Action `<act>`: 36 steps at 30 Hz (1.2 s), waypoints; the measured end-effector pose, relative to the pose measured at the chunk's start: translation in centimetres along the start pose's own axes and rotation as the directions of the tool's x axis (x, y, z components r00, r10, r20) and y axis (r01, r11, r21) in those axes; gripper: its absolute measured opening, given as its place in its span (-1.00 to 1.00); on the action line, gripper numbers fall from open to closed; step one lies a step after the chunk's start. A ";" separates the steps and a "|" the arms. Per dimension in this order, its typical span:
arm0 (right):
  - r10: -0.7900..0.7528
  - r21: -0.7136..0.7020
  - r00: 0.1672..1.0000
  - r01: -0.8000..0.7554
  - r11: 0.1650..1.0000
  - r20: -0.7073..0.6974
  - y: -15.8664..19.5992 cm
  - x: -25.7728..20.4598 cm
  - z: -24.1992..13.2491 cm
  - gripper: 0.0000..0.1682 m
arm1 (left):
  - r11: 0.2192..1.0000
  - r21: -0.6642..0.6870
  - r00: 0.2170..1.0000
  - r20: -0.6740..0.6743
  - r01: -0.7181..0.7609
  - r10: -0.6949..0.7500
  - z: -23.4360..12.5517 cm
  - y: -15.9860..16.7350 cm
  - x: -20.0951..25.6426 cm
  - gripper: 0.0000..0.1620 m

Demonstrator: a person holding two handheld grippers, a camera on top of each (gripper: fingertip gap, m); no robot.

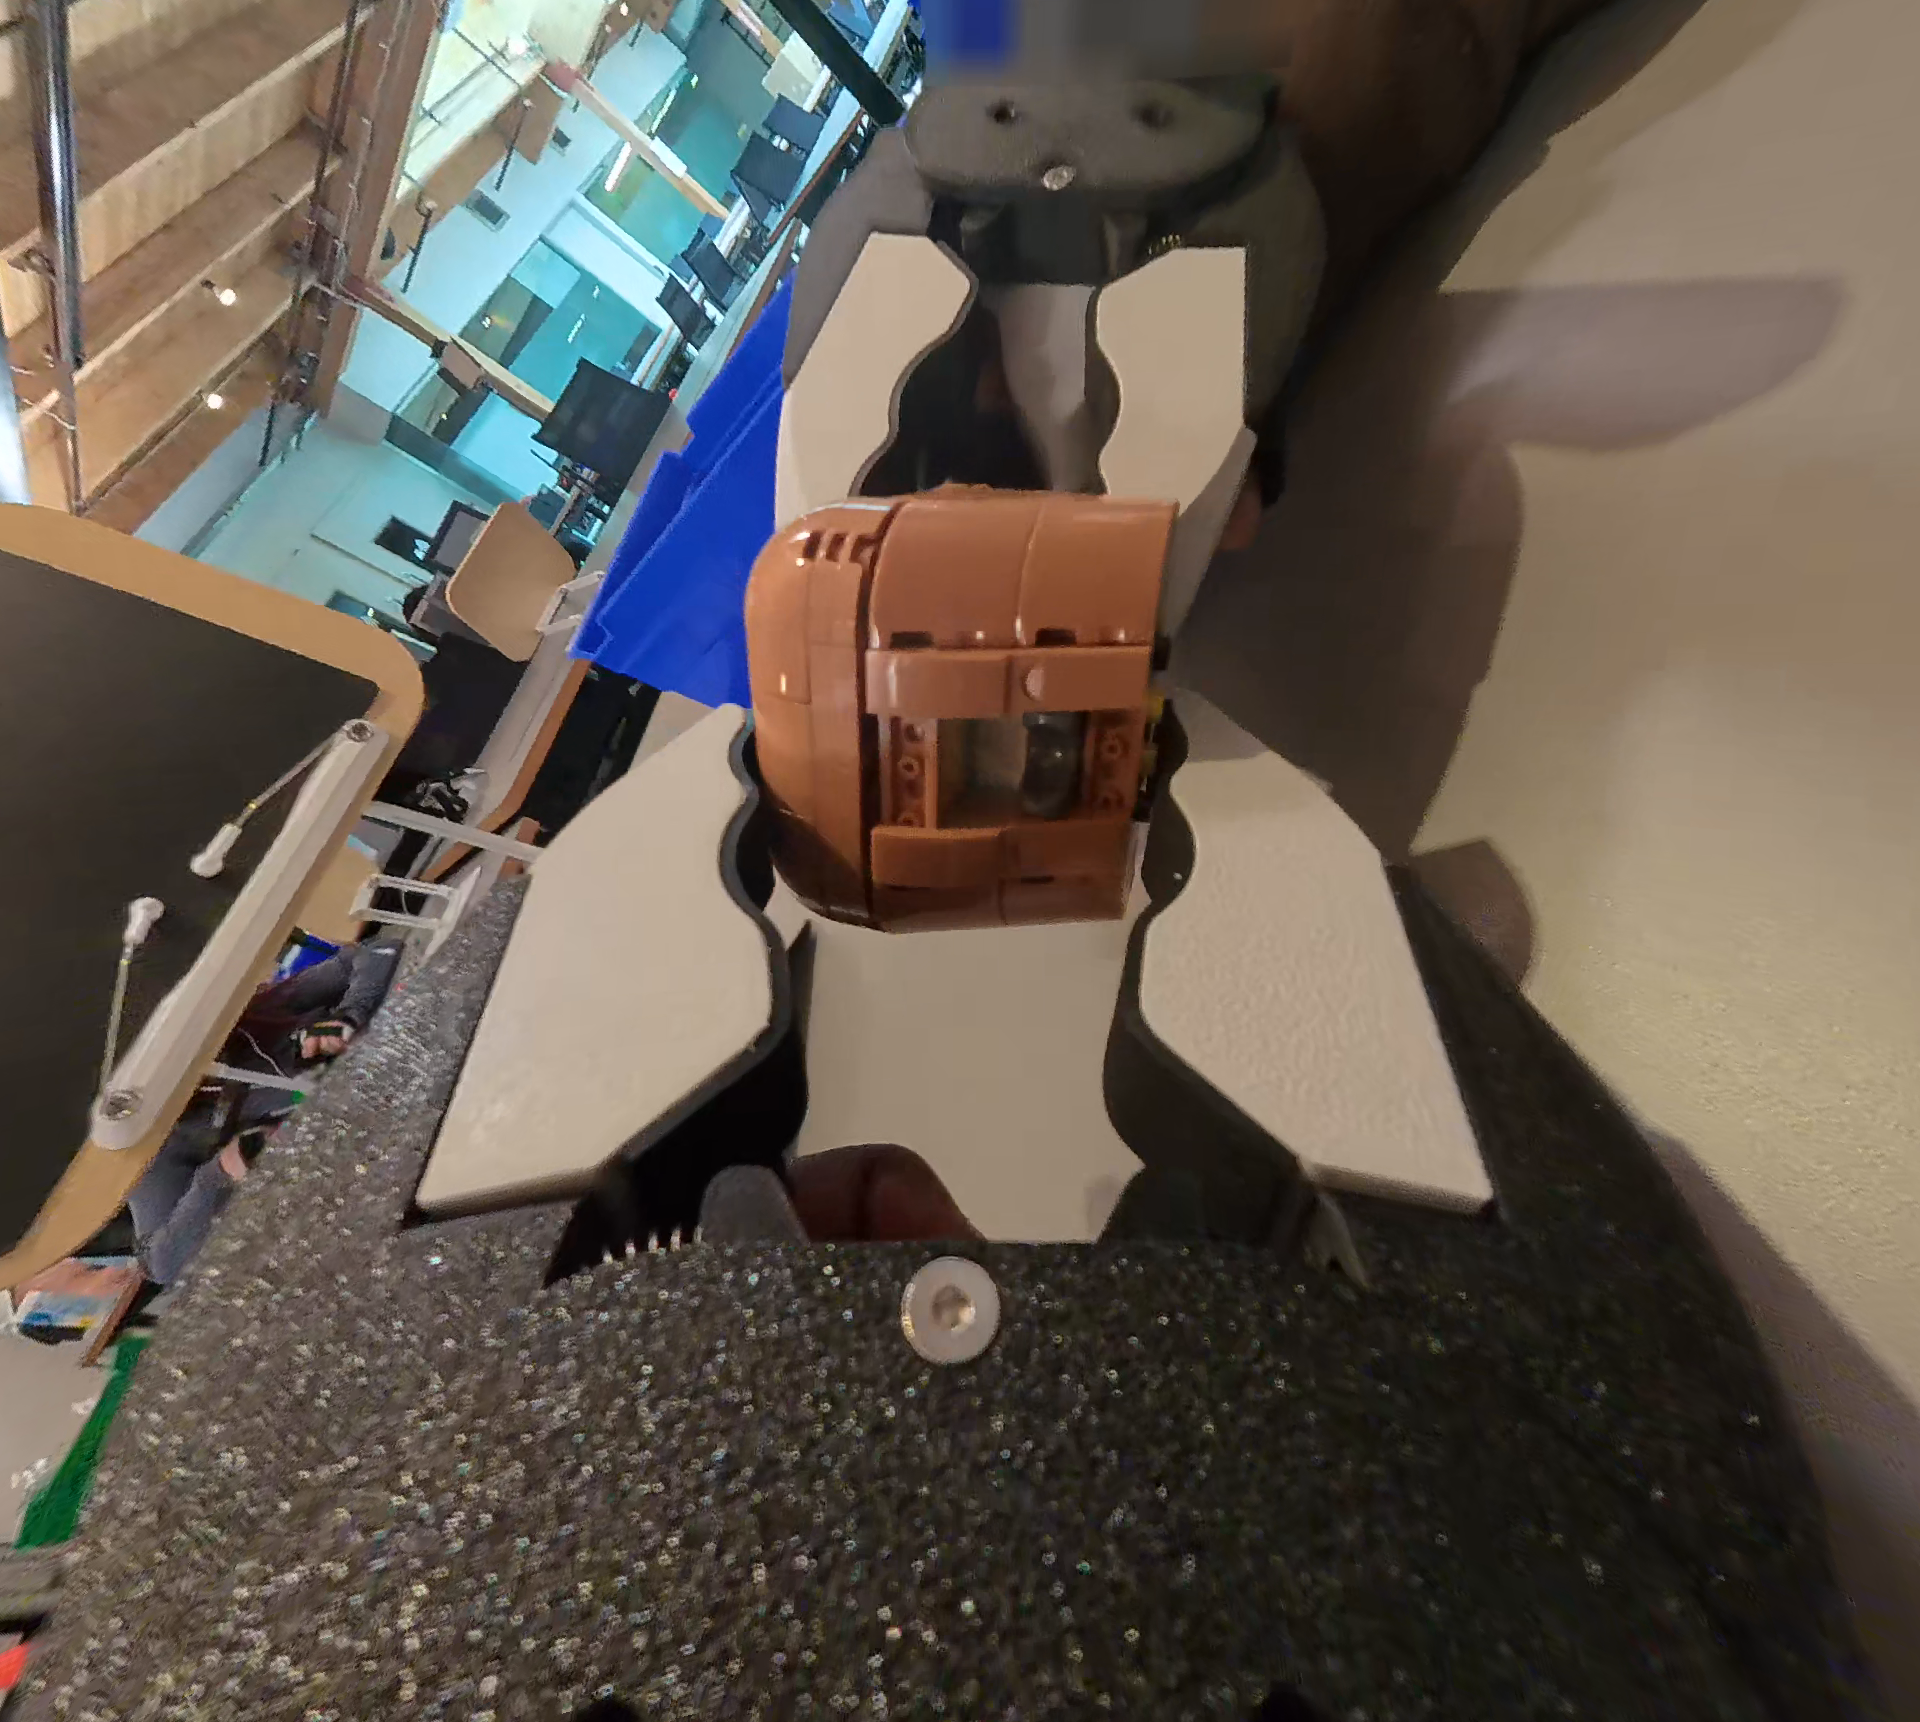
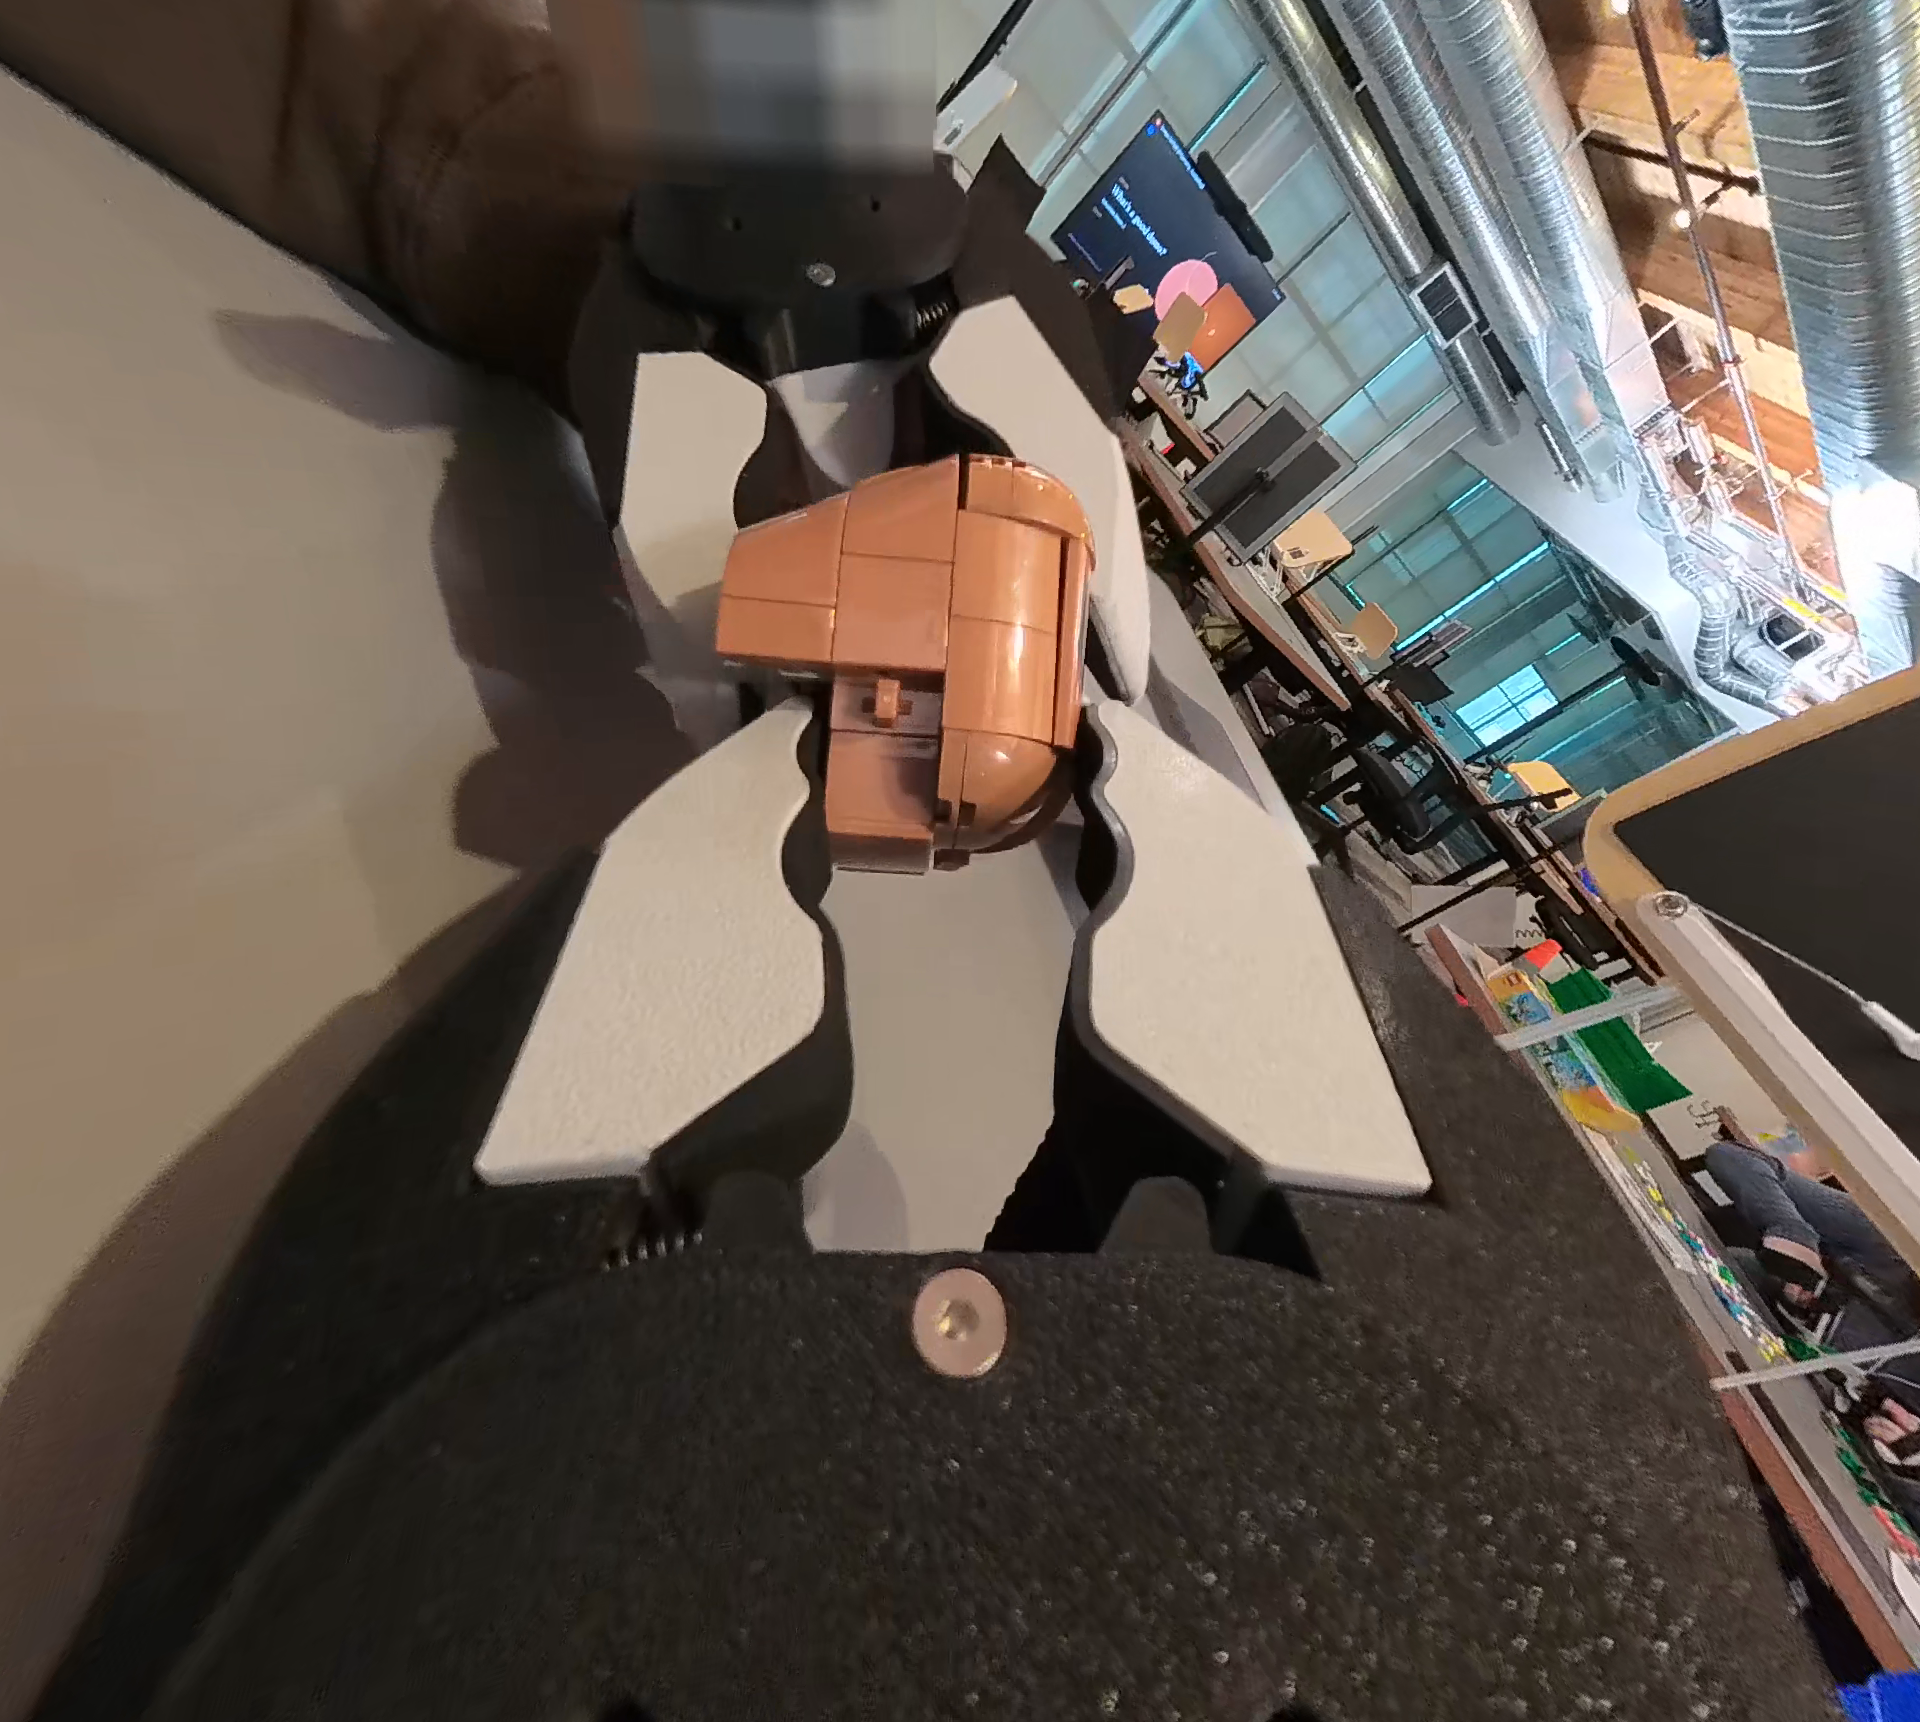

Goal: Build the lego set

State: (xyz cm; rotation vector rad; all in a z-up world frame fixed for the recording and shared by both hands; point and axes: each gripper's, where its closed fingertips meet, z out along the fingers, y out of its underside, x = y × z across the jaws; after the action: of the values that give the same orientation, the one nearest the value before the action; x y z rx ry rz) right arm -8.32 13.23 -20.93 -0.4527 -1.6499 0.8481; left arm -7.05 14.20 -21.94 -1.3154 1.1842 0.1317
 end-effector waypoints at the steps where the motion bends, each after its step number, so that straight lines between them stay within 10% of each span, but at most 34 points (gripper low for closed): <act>1: 0.000 -0.009 1.000 0.000 1.000 0.005 0.2 -0.1 0.0 -0.46 | 1.000 -0.011 1.000 -0.005 0.011 -0.011 0.1 0.2 0.1 -0.13; 26: -0.032 -0.101 0.999 0.030 0.994 -0.022 1.9 0.3 0.1 -0.45 | 0.995 -0.096 0.999 0.049 0.007 -0.002 0.9 1.5 0.1 -0.15; 36: -0.014 -0.111 0.998 0.008 0.994 -0.060 1.4 0.7 -0.5 -0.10 | 0.983 -0.181 0.995 0.093 0.040 -0.023 0.5 3.4 -0.7 -0.15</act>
State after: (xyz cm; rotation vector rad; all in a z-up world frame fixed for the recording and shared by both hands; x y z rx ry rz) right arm -8.27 14.80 -21.43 -0.5410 -1.6474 0.7300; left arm -9.29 16.10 -23.81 -1.4730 1.0937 0.2800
